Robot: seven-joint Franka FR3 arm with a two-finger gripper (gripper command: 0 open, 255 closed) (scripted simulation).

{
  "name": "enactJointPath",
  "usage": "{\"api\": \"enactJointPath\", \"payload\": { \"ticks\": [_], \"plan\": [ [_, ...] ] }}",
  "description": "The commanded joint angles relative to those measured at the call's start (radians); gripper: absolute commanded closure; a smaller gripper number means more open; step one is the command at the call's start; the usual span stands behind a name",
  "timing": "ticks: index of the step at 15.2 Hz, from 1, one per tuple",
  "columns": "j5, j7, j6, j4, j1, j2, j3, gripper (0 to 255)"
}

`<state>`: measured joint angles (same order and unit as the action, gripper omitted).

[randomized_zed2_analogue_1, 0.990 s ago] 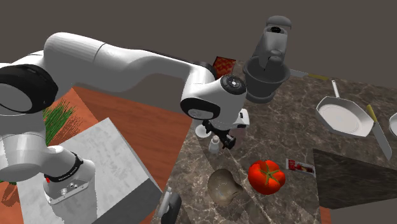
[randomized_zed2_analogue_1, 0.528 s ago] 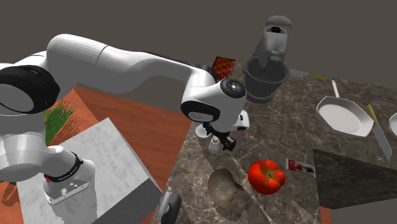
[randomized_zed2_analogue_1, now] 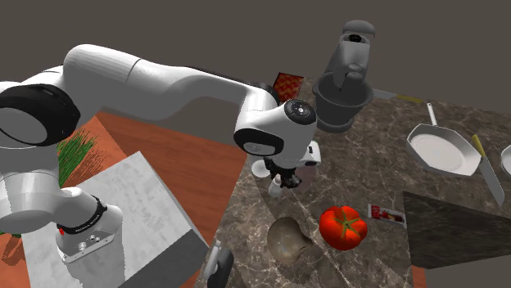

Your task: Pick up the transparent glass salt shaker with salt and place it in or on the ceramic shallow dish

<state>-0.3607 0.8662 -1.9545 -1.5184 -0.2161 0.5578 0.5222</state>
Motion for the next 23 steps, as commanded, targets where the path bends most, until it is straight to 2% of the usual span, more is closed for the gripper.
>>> {"api": "enactJointPath", "payload": {
  "ticks": [1,4,23],
  "plan": [
    [-0.001,0.000,0.000,-0.004,0.001,0.004,-0.002,255],
    [0.002,0.002,-0.003,-0.015,0.003,-0.005,0.001,255],
    [0.043,-0.039,0.217,0.161,-0.008,-0.061,0.023,255]
  ]
}}
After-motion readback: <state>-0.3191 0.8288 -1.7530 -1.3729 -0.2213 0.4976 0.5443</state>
